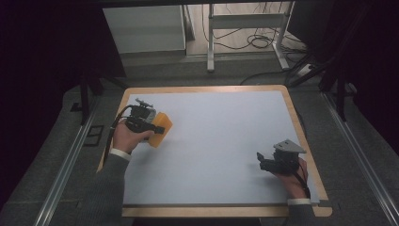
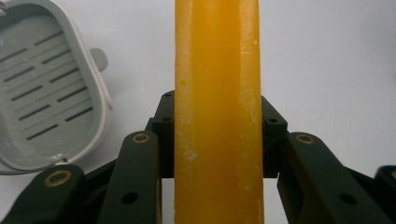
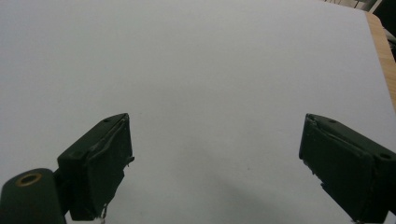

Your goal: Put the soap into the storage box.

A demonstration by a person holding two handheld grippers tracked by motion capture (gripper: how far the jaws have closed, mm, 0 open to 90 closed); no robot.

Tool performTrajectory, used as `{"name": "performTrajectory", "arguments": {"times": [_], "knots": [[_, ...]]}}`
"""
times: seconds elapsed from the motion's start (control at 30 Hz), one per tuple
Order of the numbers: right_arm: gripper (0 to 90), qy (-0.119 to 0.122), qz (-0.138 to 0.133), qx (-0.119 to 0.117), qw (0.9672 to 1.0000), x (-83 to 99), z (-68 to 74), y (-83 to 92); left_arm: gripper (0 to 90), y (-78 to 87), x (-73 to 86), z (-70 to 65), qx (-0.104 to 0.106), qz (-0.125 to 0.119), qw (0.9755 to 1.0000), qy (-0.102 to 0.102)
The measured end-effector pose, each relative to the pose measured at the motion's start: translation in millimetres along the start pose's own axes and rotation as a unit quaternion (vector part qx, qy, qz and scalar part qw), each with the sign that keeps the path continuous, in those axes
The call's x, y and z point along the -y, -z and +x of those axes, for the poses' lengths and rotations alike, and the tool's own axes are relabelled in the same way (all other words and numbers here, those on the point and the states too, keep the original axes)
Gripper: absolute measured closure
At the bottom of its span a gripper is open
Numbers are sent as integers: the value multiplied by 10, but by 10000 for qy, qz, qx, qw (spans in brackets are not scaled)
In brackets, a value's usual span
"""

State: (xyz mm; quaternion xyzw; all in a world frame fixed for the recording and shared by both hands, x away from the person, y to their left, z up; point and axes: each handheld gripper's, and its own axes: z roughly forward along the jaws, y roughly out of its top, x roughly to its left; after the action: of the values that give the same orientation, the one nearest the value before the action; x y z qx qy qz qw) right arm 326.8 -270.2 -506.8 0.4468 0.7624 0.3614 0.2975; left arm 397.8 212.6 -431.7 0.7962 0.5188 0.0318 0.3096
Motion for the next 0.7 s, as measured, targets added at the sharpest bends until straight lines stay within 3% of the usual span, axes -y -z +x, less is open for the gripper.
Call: {"name": "performTrajectory", "arguments": {"times": [0.27, 0.53, 0.7], "knots": [[95, -2, 16, 18, 10000, 6, -3, -5, 610, 60, -62, 205, -41, -67, 9996, 273], [95, -13, 17, 39, 10000, 7, -9, -4, 610, 94, -131, 288, -93, -104, 9993, 347], [95, -22, 16, 10, 10000, 6, -9, -5, 610, 78, -171, 351, -249, -93, 9989, 374]]}}
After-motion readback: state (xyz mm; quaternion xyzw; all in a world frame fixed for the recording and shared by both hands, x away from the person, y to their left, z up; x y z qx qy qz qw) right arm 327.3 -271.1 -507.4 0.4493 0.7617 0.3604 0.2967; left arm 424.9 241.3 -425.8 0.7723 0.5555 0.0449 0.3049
